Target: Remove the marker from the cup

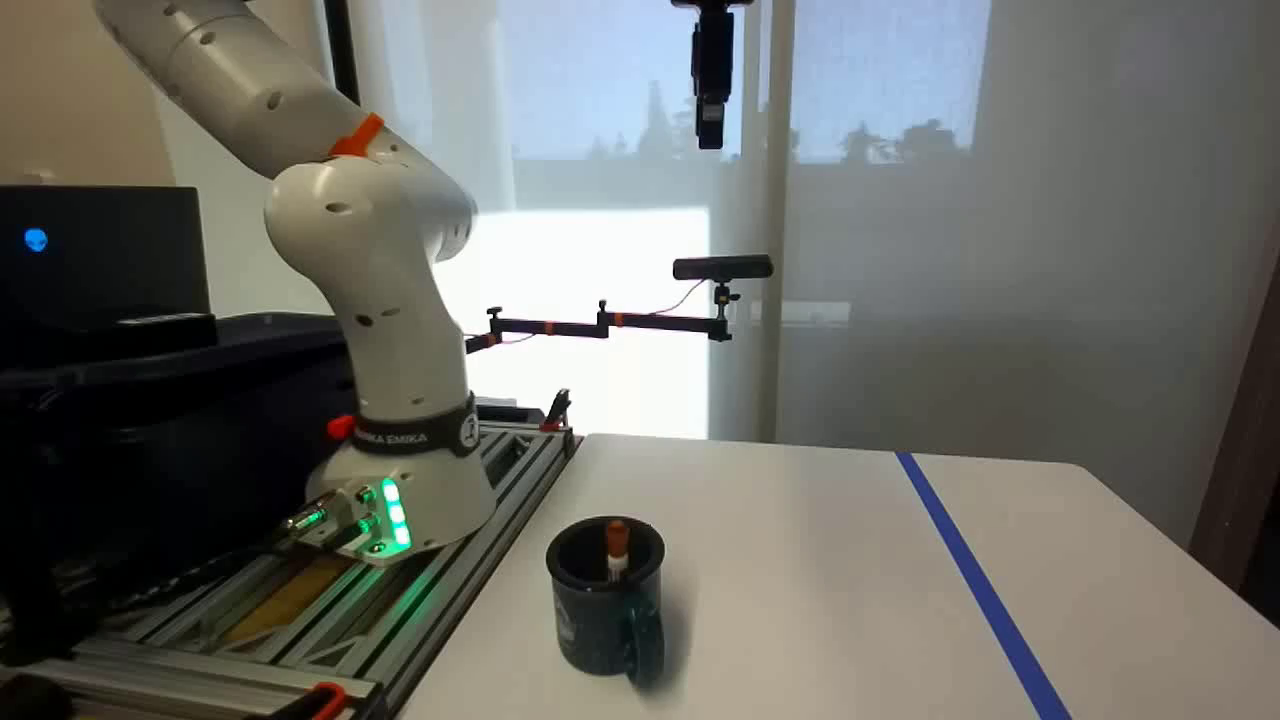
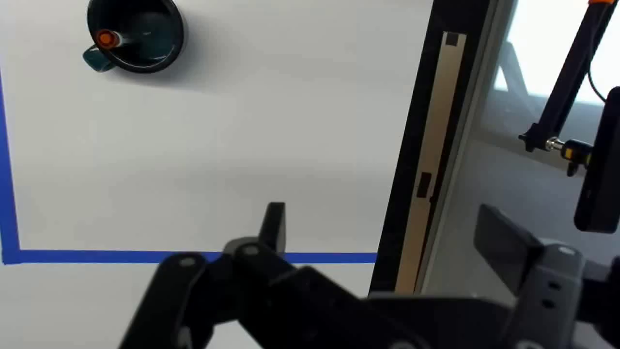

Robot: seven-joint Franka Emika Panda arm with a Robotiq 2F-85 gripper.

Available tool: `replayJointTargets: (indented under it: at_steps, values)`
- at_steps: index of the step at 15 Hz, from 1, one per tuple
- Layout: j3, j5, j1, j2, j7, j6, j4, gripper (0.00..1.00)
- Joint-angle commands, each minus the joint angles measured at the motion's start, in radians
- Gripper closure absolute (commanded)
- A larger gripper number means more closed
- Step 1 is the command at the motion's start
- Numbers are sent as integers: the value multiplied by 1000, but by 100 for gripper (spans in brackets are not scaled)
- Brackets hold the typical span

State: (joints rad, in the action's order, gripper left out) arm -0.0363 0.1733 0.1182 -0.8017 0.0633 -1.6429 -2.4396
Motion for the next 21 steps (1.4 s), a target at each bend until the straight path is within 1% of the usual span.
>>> replayJointTargets:
  at_steps: [1, 8, 11, 13, 17, 21]
  values:
    - [14, 10, -21, 2, 12, 4, 5, 0]
    - [14, 10, -21, 2, 12, 4, 9, 0]
    - [9, -15, -59, 29, -6, -26, -5, 0]
    - [-3, -37, -98, 35, -18, -39, -16, 0]
    - [-38, -93, -181, 37, -24, -61, -49, 0]
    - [-75, -166, -237, 35, -9, -107, -116, 0]
